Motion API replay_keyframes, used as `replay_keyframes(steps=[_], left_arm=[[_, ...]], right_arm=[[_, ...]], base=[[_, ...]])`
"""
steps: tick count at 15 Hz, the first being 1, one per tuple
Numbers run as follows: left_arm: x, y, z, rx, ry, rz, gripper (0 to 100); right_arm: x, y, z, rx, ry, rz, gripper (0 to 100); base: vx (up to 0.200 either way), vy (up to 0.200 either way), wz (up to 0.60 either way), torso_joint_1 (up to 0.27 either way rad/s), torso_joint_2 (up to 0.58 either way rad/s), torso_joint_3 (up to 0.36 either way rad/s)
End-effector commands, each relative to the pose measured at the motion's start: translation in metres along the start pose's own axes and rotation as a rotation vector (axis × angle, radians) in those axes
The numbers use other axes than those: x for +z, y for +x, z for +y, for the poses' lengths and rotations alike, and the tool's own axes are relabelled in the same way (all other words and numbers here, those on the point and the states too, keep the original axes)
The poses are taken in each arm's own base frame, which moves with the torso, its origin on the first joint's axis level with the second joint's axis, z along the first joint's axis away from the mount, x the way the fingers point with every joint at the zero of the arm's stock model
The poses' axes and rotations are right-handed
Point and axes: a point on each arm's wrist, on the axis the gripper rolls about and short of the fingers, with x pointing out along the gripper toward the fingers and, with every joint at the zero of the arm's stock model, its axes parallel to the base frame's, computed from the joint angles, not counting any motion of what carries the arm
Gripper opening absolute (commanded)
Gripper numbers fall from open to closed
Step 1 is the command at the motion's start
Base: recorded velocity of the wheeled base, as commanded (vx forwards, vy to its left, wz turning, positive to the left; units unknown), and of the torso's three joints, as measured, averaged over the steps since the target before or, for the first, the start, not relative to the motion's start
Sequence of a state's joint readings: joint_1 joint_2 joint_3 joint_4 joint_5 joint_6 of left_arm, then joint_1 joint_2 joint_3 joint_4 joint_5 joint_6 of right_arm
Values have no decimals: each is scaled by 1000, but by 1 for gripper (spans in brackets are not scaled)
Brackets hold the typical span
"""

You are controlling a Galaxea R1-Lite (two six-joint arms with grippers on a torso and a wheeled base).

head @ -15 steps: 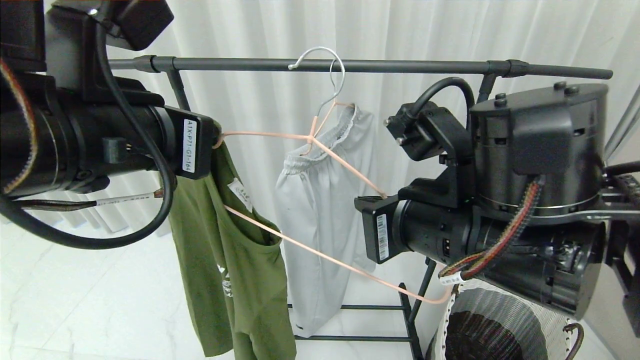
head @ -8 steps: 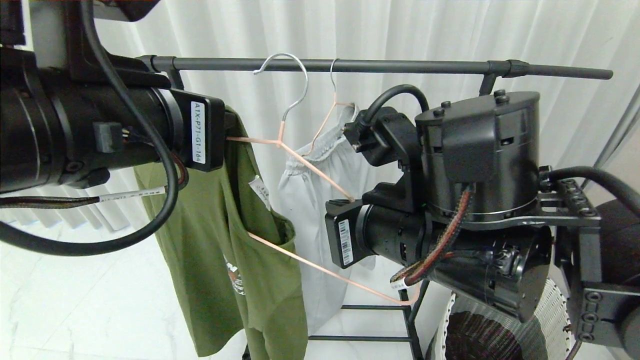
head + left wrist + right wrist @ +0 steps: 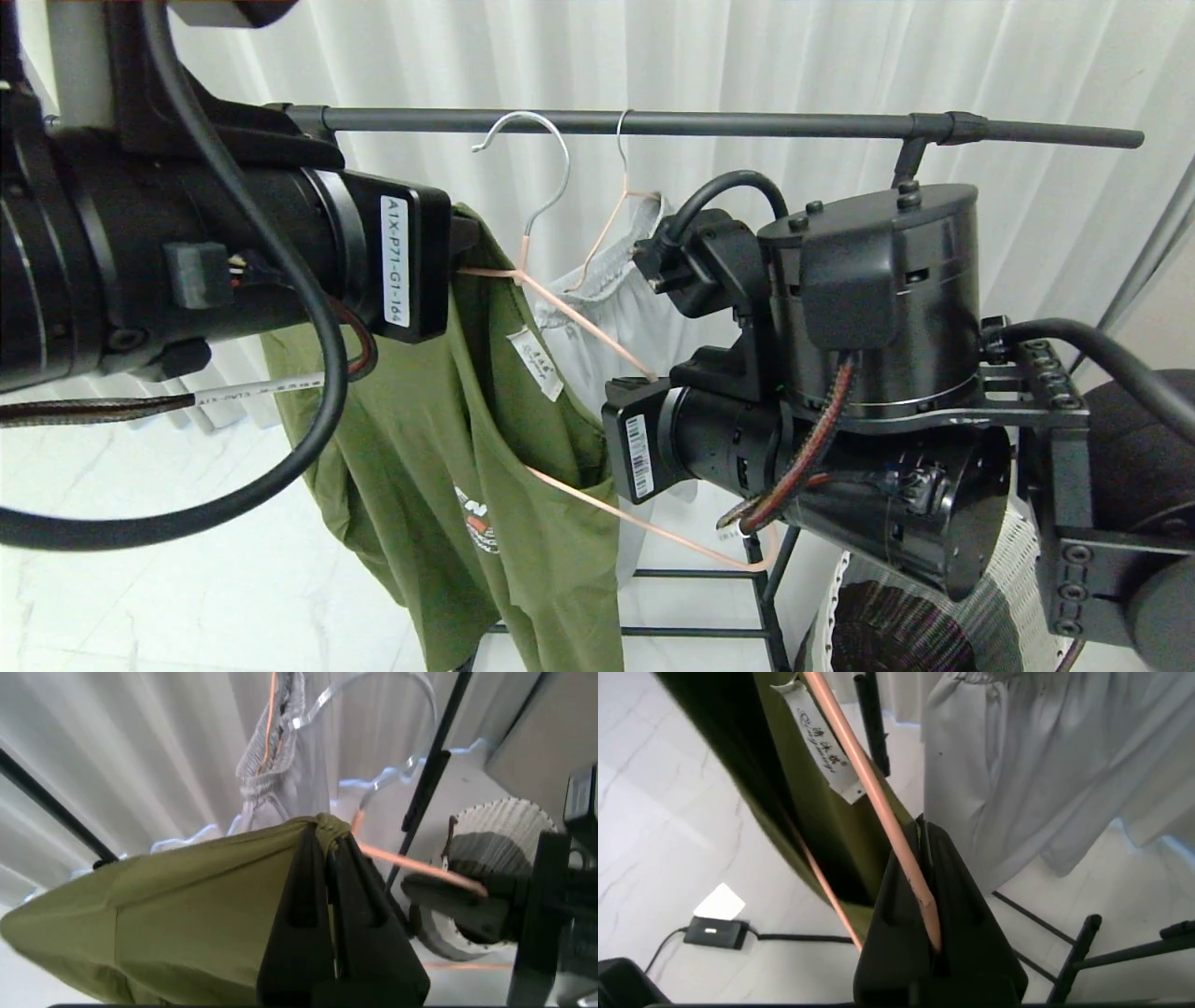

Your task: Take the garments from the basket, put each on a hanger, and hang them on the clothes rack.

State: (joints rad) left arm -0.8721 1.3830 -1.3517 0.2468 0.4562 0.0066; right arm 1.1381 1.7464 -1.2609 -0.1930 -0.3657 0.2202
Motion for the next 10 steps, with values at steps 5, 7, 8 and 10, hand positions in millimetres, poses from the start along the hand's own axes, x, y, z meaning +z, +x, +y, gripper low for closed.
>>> replay_keyframes(steps=[5, 7, 8, 10], left_arm=[[-9, -2, 0, -7, 109, 15, 0], [-16, -4, 0, -14, 129, 32, 0], [-19, -7, 1, -14, 144, 36, 0], [-27, -11, 3, -16, 175, 52, 0]], right_arm=[[18, 0, -16, -30, -58, -137, 0], [22, -5, -19, -35, -70, -155, 0], [25, -8, -19, -35, -68, -164, 0], [30, -15, -20, -32, -61, -186, 0]], base=[[0, 0, 0, 0, 0, 0], [0, 0, 0, 0, 0, 0], [0, 0, 0, 0, 0, 0], [0, 0, 0, 0, 0, 0]])
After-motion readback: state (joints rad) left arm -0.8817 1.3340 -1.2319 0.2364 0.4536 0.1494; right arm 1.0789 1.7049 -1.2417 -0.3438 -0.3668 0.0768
